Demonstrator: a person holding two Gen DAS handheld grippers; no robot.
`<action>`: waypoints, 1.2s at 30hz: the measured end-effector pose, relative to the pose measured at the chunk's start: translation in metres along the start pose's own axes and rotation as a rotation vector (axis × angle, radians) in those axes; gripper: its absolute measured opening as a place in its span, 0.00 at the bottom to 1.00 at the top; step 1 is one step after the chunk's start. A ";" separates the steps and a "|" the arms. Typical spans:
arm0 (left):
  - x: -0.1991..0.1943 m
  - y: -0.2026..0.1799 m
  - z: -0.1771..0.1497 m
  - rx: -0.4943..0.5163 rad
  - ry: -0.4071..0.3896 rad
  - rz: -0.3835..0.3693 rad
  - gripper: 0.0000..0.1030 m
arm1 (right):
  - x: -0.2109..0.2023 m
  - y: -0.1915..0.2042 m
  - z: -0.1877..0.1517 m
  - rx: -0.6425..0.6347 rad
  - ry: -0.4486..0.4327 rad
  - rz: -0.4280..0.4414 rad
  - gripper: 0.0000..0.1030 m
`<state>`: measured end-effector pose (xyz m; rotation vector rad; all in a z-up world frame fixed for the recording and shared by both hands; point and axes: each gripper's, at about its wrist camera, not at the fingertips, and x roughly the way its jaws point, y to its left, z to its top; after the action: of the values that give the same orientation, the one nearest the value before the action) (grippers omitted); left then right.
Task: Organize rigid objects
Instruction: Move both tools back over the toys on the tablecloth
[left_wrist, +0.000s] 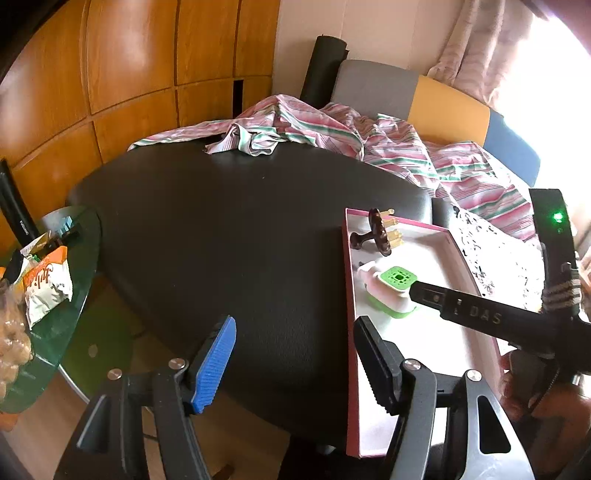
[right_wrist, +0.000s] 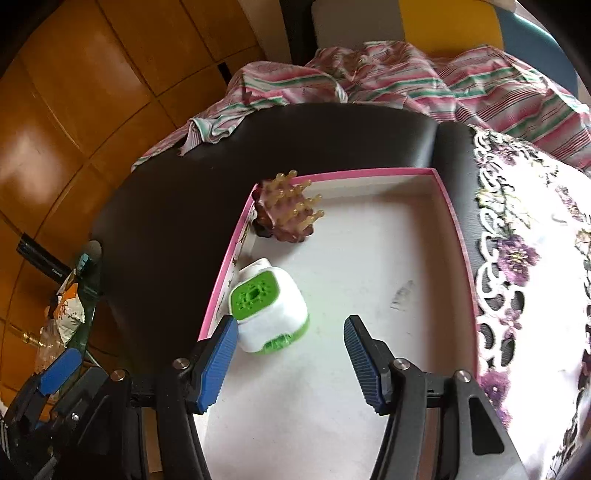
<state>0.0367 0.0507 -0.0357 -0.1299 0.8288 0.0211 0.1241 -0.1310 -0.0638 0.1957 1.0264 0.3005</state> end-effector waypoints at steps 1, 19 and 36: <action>-0.001 -0.001 0.000 0.002 -0.001 -0.001 0.65 | -0.005 -0.001 -0.002 -0.006 -0.012 -0.008 0.59; -0.010 -0.021 -0.005 0.065 -0.010 -0.021 0.65 | -0.047 -0.003 -0.020 -0.066 -0.103 -0.099 0.59; -0.009 -0.055 -0.007 0.149 -0.004 -0.055 0.65 | -0.106 -0.078 -0.030 0.031 -0.192 -0.202 0.59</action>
<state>0.0289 -0.0045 -0.0279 -0.0128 0.8197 -0.0919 0.0592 -0.2397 -0.0164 0.1447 0.8527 0.0804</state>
